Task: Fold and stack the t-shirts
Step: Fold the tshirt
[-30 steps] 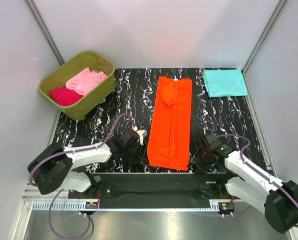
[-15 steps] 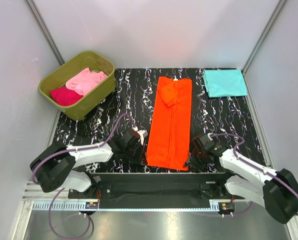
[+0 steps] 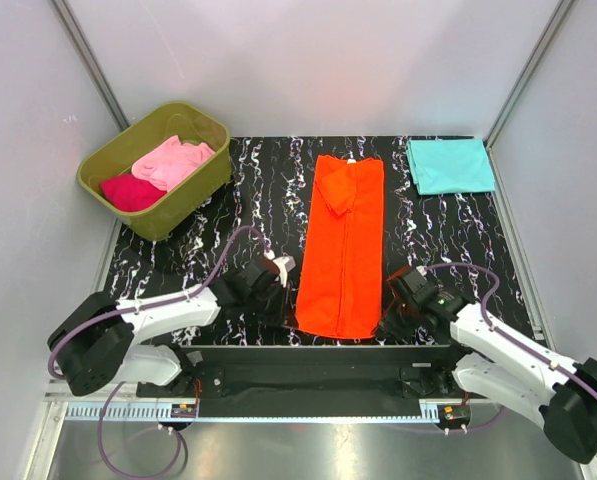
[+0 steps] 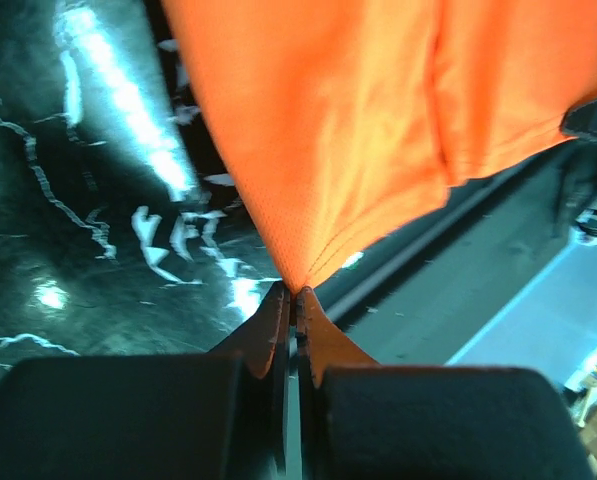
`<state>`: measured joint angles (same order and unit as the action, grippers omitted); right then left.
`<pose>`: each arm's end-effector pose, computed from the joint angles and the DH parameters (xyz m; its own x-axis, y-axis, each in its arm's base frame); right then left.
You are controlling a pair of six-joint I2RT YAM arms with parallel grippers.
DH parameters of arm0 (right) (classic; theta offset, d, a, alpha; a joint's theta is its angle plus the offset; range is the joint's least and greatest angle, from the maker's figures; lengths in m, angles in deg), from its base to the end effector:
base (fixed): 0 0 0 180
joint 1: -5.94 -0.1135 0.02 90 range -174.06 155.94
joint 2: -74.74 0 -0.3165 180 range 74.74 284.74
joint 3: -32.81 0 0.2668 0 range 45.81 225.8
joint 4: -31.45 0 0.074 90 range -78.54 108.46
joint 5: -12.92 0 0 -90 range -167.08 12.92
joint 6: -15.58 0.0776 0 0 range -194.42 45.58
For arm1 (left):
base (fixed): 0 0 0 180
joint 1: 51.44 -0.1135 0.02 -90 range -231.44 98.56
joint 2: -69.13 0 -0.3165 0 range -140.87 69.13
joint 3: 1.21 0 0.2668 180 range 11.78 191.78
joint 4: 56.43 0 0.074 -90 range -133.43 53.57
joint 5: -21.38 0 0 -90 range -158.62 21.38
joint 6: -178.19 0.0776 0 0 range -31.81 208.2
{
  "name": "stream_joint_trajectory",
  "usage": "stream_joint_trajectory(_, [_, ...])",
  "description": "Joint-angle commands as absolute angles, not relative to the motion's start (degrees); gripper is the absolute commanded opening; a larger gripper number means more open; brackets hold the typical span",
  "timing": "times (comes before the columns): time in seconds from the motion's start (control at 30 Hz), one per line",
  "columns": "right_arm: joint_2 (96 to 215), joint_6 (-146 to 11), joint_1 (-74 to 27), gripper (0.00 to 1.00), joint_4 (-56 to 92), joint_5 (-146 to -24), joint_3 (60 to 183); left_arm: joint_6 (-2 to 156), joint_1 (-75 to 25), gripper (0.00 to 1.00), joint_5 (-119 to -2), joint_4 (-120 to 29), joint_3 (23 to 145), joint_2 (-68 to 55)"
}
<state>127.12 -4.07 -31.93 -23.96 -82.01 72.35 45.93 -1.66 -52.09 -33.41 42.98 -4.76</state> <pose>0.1088 0.0930 0.1644 -0.8462 0.5305 -0.0494 0.4764 0.7949 0.3758 0.1470 -0.2081 0.1673 -0.9474 0.1219 -0.2960 0.2786 0.7693 -0.5749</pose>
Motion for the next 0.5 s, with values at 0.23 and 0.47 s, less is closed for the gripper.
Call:
stream_joint_trajectory(0.23, [137.4, -18.1, -31.2, 0.0, -27.2, -74.1, 89.7, 47.7, -4.8, 0.0, -50.1, -26.5, 58.6, -11.6])
stream_joint_trajectory(0.47, [150.0, -36.1, -19.8, 0.0, -26.5, -80.4, 103.2, 52.2, -11.9, 0.0, -49.6, -20.3, 73.3, -20.3])
